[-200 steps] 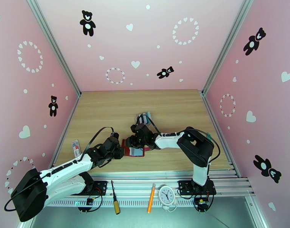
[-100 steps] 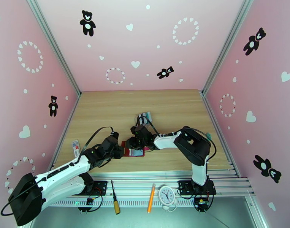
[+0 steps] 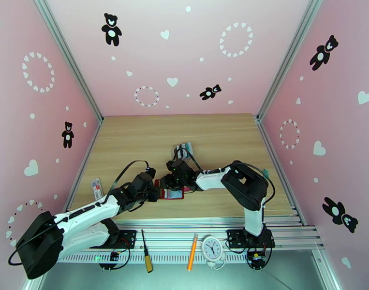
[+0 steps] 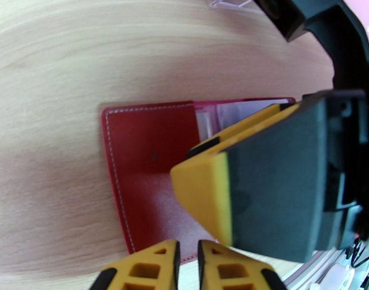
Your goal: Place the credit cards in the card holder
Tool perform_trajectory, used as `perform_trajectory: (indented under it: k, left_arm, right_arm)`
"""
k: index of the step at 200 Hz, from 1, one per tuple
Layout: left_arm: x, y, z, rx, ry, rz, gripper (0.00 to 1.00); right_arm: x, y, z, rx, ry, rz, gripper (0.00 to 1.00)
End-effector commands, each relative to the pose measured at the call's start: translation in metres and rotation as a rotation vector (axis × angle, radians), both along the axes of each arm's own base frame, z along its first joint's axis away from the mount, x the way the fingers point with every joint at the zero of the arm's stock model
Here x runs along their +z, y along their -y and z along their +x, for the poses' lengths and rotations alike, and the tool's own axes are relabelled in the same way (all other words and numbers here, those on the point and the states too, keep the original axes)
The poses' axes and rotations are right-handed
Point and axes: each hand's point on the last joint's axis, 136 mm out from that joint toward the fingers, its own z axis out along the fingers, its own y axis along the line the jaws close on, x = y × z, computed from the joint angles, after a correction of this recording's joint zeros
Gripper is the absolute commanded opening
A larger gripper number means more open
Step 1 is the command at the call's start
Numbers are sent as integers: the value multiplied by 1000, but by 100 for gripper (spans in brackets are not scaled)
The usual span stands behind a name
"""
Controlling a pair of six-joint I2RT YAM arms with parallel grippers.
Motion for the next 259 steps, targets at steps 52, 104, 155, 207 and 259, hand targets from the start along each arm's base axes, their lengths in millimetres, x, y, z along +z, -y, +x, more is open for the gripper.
perform_trajectory:
  k: [52,104,155,207,259]
  left_arm:
    - [-26,-11,-4,58,-62,63,20]
    - [-33,-14,-7,69,-87,80,20]
    - [-32,-10,-6,58,-91,74,20]
    - [-5,-6,8,54,-28,79,24]
    - [13,2,17,47,2,62,30]
  right_arm:
    - [-39,21,-10,-24,-69,-103,37]
    - [-44,27,-11,-30,-76,-125,38]
    - [-30,19,-7,-5,-54,-91,41]
    - [23,5,7,14,43,-41,48]
    - [40,11,8,14,81,-45,49]
